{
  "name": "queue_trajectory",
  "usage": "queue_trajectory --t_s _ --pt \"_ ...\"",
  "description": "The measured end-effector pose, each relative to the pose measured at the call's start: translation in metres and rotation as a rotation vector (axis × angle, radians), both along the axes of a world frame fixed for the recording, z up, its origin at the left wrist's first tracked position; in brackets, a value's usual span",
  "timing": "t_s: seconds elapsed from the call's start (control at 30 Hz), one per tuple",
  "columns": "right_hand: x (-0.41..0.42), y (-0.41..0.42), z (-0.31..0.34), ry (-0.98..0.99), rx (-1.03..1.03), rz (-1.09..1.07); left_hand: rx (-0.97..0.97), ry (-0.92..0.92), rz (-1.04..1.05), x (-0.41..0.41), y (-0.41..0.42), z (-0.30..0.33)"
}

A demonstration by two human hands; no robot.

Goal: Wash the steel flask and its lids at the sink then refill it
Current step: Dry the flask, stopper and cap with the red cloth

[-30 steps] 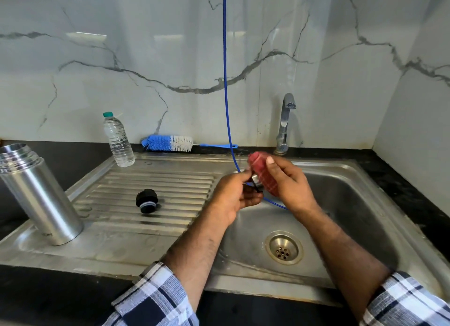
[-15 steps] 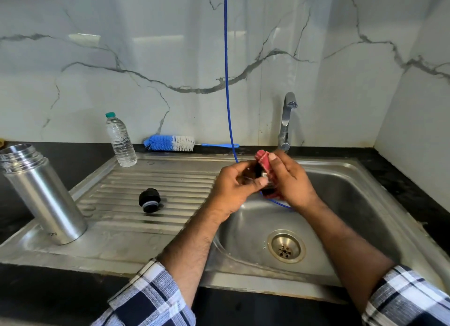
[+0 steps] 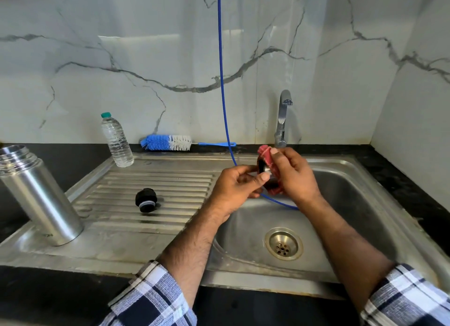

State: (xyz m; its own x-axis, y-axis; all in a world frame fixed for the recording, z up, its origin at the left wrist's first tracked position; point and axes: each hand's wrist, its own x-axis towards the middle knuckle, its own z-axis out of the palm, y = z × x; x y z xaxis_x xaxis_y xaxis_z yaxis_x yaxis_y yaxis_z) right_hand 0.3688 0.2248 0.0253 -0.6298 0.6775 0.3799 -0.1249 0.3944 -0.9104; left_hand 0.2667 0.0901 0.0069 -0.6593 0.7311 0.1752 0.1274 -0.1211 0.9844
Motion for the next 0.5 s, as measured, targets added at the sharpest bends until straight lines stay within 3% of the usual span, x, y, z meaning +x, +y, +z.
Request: queue_trajectory --t_s 0.1,0.17,0.23,0.4,0.43,0.5 --pt "0.002 -0.003 -0.01 -0.063 0.276 -0.008 0.057 -0.16 -0.05 0.0 -0.002 -0.001" --pt "0.0 -0.005 -0.009 -0.045 0.322 0.011 0.063 -0.138 -0.038 -0.006 -0.005 -0.003" --pt "-0.004 -0.008 -0.008 -0.076 0.167 0.079 0.029 0.102 0.029 -0.013 -0.007 -0.006" --pt "-0.001 -0.007 -0.003 -0.288 -0.49 0.256 -0.063 0.831 0.138 -0.018 -0.003 -0.015" --pt "0.002 -0.004 -0.003 -0.312 -0.548 0.266 -0.078 0.867 0.137 -0.016 -0.003 -0.015" --pt "0.004 -0.001 -0.005 -0.315 -0.57 0.251 -0.111 0.744 0.108 -0.011 -0.002 -0.013"
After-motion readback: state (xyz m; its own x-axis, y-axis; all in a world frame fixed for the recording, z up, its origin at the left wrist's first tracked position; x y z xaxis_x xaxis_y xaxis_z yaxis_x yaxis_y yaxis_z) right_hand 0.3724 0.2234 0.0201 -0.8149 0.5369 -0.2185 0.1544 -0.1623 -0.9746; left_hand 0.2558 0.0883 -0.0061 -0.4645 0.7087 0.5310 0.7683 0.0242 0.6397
